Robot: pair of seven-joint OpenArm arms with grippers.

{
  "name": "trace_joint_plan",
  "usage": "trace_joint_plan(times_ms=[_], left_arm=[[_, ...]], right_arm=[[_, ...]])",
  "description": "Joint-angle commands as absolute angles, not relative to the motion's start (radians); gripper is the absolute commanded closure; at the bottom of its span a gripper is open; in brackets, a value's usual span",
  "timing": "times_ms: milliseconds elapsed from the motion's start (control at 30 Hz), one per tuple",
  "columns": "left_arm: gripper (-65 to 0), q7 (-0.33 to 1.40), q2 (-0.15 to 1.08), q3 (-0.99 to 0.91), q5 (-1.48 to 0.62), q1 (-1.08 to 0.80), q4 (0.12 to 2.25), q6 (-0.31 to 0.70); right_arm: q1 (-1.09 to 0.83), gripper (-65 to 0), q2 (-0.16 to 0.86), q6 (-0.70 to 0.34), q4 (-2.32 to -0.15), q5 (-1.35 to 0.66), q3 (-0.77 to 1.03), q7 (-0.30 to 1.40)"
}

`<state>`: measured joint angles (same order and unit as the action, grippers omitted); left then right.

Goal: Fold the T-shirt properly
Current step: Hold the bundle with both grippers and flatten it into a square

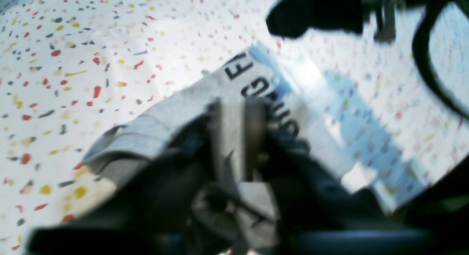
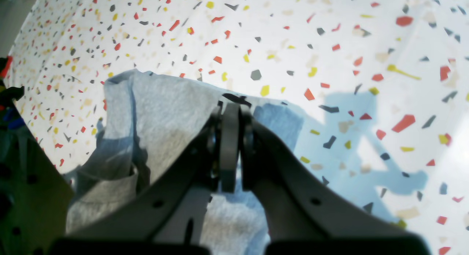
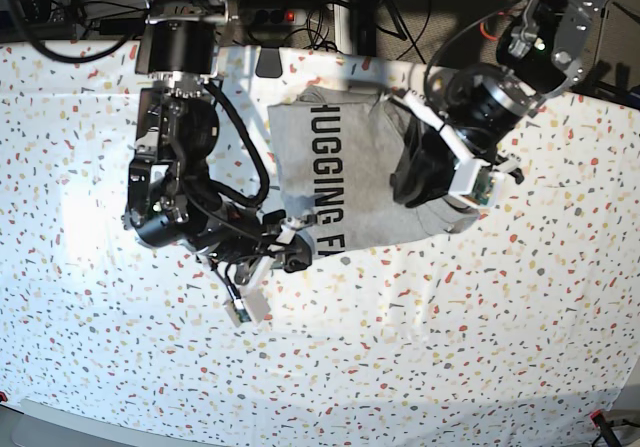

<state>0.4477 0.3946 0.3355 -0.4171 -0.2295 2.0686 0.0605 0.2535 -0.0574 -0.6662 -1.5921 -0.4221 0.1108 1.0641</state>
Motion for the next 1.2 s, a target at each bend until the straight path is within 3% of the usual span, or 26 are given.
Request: trace_joint_plan(times_ms=[0, 333, 467, 700, 800, 967, 1167], left_arm=[[0.0, 0.433, 0.390, 0.330, -0.421, -0.221, 2.085, 0.065], [0.0, 0.517, 0.279, 0.330, -0.478, -0.332, 2.020, 0.102], [0.0, 0.557, 0.292, 0.326, -0.302, -0.337, 1.958, 0.093], [0.0, 0.554, 0.302, 0.259, -0.062, -0.335, 1.903, -0.117], [0.0, 0.557, 0.302, 0.247, -0.027, -0.336, 1.904, -0.151], [0.0, 0.580, 0.299, 0.252, -0.155, -0.336, 1.904, -0.130], [0.0, 0.549, 0.297, 0.252, -0.422, -0.336, 1.904, 0.064]], right_arm=[[0.270, 0.0, -0.064, -0.672, -1.608, -0.449, 0.107, 1.045], [0.268, 0.0, -0.075, -0.672, -1.608, -0.436, 0.017, 1.009], [0.268, 0.0, -0.075, -0.671, -1.608, -0.364, 0.006, 0.976], [0.269, 0.0, -0.074, -0.655, -1.594, -0.339, 0.006, 0.911], [0.269, 0.0, -0.074, -0.655, -1.543, -0.300, 0.006, 0.857], [0.274, 0.0, -0.075, -0.654, -1.425, -0.211, 0.006, 0.718], [0.322, 0.0, -0.075, -0.653, -1.235, -0.111, 0.006, 0.672]])
